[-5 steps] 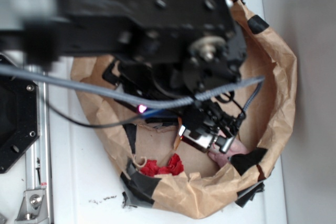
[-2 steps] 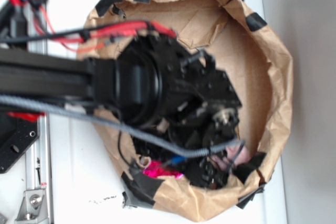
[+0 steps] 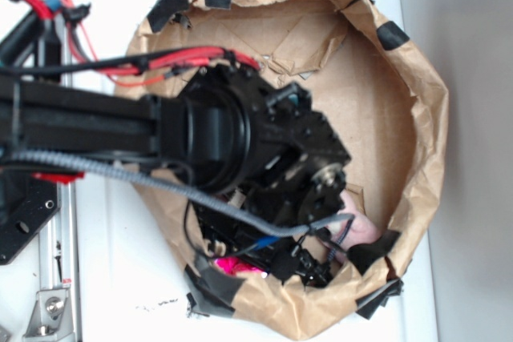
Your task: Grab the red paper.
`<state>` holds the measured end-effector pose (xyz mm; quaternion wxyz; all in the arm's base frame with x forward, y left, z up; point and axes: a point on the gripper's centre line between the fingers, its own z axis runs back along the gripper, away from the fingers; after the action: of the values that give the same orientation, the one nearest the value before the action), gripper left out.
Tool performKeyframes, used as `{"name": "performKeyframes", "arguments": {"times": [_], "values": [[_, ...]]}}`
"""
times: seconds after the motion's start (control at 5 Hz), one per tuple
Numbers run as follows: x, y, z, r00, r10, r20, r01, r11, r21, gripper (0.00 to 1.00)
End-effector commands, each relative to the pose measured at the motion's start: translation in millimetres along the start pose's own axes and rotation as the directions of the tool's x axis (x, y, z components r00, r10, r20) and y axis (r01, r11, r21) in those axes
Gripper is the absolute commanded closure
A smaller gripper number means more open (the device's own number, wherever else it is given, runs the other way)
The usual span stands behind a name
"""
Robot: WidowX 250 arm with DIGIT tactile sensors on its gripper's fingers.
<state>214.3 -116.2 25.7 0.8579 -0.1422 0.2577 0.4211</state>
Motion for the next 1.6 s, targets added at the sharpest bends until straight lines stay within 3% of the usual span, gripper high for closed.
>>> {"name": "performKeyframes", "arguments": {"times": [0.0,0.2,0.4,0.6,0.8,1.0,1.2,1.4], "values": [[-11,15,-12,0.995,-0.097,0.034,0.096,0.995,0.027,1.0],[3,12,14,0.972,-0.204,0.114,0.213,0.974,-0.073,1.0],[20,11,65,0.904,-0.288,0.317,0.332,0.939,-0.095,1.0],[30,17,139,0.793,-0.252,0.555,0.36,0.928,-0.094,1.0],[39,33,188,0.721,-0.223,0.656,0.357,0.931,-0.076,1.0],[30,33,200,0.693,-0.236,0.681,0.376,0.924,-0.063,1.0],[13,38,217,0.565,-0.335,0.754,0.391,0.913,0.112,1.0],[11,41,222,0.52,-0.376,0.767,0.401,0.9,0.17,1.0]]}}
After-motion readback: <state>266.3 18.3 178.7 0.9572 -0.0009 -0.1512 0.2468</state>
